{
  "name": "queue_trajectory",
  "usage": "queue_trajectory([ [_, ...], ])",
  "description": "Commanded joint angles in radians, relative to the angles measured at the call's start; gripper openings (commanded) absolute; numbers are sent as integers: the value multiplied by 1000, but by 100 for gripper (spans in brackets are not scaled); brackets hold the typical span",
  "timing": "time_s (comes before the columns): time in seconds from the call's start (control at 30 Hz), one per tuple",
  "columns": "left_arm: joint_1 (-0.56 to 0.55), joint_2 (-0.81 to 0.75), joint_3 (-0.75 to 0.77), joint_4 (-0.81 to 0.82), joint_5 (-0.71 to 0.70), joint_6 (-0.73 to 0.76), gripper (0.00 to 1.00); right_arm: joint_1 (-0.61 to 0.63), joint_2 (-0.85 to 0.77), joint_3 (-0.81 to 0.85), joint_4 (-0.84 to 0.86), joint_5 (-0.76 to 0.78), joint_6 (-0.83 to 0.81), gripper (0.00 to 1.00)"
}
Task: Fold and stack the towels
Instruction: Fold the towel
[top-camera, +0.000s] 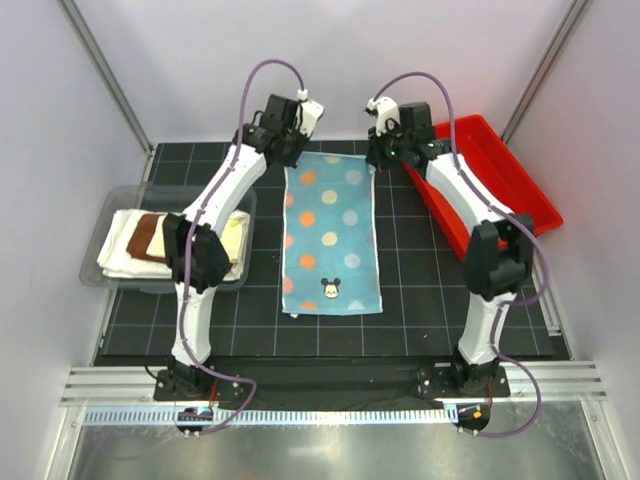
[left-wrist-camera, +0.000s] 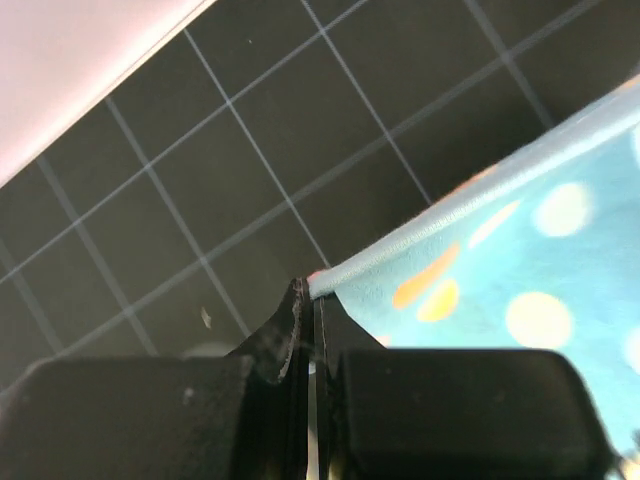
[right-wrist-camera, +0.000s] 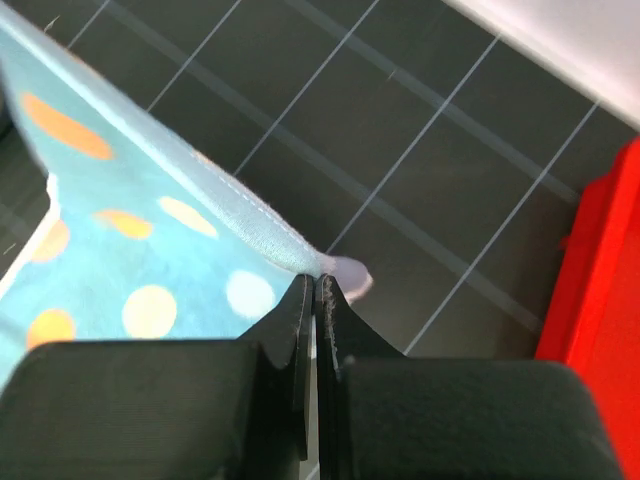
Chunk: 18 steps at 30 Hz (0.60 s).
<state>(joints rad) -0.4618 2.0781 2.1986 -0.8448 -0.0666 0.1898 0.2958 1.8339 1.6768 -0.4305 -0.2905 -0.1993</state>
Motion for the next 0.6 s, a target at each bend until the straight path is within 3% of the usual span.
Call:
queue_trajectory([
  [0.0,51,69,52,245,63,92,0,-46,138,217,96,-107,-83,1],
  [0.13,77,155,72,387,103,115,0,-58,308,429,27,-137,-124,1],
  [0.2,80,181,75,417,105,126,0,-58,333,439,24,-144,-137,1],
  [0.43,83,143,-52,418,131,146,0,-58,265,261,7,-145,-163,1],
  [0.57,83,73,-167,345,187,108,0,-57,164,157,-135,-101,-209,1],
])
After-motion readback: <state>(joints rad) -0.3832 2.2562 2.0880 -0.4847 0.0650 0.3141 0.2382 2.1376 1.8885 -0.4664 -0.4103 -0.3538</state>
